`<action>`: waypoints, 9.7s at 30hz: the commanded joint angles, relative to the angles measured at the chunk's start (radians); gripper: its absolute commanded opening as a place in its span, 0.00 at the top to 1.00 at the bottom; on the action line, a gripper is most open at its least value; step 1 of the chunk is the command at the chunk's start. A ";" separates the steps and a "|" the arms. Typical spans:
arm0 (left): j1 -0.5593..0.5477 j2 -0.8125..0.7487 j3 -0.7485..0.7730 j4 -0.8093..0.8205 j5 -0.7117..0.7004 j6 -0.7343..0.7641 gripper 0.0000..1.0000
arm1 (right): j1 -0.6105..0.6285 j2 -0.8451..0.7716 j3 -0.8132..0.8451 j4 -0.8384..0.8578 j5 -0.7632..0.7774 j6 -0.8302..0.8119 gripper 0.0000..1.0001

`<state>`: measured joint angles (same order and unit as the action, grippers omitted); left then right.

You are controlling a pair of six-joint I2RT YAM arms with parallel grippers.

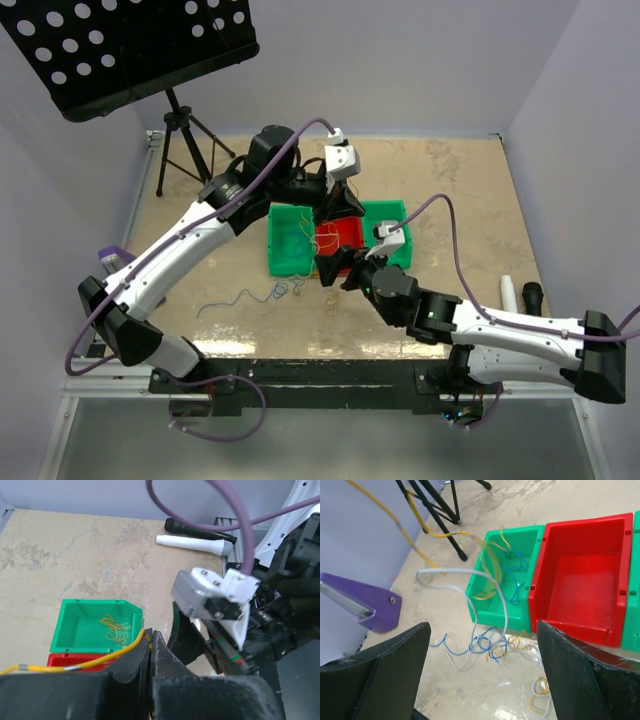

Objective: Untangle the cables

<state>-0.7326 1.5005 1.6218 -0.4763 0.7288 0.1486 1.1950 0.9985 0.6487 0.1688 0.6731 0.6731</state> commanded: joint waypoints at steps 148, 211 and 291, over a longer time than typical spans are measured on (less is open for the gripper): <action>0.099 0.477 0.159 0.214 0.066 -0.264 0.76 | 0.056 -0.305 0.278 -1.217 0.612 0.999 0.25; 0.211 0.219 0.138 -0.274 -0.160 0.092 0.47 | -1.101 0.555 0.224 0.040 -0.408 -0.075 0.96; 0.309 0.072 -0.126 -0.417 -0.108 0.361 0.44 | -0.019 0.349 0.058 -0.406 -0.397 0.187 0.37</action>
<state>-0.4431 1.5986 1.4612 -0.9245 0.6018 0.5163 1.1168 1.2469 0.6365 -0.2329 0.2413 0.8204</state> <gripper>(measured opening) 0.564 0.651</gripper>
